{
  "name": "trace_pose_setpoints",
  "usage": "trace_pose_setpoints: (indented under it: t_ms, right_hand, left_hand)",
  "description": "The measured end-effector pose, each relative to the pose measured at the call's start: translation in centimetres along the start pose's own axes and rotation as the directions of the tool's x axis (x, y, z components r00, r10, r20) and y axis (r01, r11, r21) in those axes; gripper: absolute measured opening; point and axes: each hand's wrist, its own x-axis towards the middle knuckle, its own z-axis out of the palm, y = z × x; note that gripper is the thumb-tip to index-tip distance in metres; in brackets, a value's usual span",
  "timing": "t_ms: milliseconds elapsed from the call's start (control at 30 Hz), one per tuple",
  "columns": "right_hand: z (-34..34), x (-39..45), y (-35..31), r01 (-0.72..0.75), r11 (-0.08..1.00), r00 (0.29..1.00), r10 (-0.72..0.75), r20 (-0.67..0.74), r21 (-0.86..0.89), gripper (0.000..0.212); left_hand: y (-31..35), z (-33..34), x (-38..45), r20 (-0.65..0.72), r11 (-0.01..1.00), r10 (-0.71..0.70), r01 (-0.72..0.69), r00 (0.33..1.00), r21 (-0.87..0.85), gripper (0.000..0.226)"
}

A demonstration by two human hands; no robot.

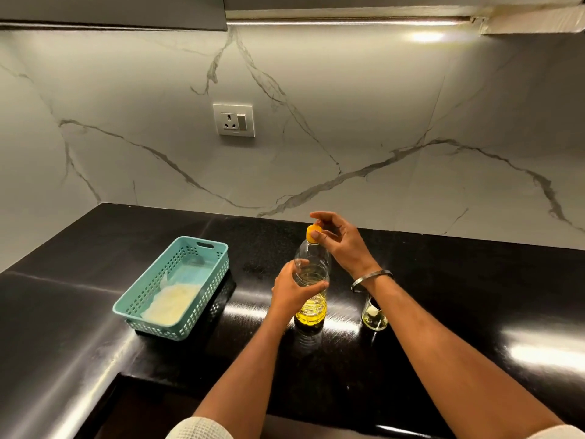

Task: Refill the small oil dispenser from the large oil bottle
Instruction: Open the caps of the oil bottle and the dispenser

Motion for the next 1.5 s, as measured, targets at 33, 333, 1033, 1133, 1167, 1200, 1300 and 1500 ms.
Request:
trace_pose_setpoints:
  t_ms: [33,333,1033,1133,1167,1200,1300,1500]
  right_hand:
    - [-0.2,0.0,0.0,-0.007,1.0,1.0,0.007,0.024,0.021,0.038]
    - [-0.4,0.3,-0.2,-0.007,1.0,0.992,0.01,0.127,-0.022,0.029]
    - [-1.0,0.8,0.1,-0.045,0.985,0.988,0.019,0.154,0.164,0.025]
    - [-1.6,1.3,0.1,-0.073,0.941,0.996,0.054,0.067,0.329,0.02]
    - [-1.7,1.6,0.4,-0.085,0.927,0.996,0.088,0.01,0.366,0.019]
    - [-1.9,2.0,1.0,-0.101,0.924,0.99,0.13,-0.054,0.369,0.018]
    - [-2.3,2.9,3.2,-0.253,0.951,0.937,0.287,-0.201,0.18,0.018]
    - [-2.4,4.2,8.3,-0.574,0.748,0.812,0.573,-0.111,-0.333,0.013]
  left_hand:
    - [0.1,0.0,-0.1,0.005,1.0,0.0,0.0,1.0,-0.004,0.066]
    - [0.2,0.0,-0.5,0.004,1.0,0.009,-0.009,1.0,-0.016,0.063]
    - [0.7,-0.1,-1.1,0.01,1.0,0.017,-0.017,1.0,-0.001,0.062]
    - [0.7,0.0,-1.1,0.01,1.0,0.028,-0.028,1.0,0.001,0.06]
    - [0.6,0.0,-1.0,0.01,1.0,0.028,-0.028,1.0,-0.004,0.061]
    - [0.4,0.0,-0.9,0.008,1.0,0.03,-0.03,1.0,-0.007,0.061]
    - [0.3,0.0,-0.8,0.006,0.999,0.046,-0.046,0.999,-0.004,0.061]
    - [0.0,-0.1,-0.6,0.021,0.998,0.054,-0.054,0.998,-0.02,0.061]
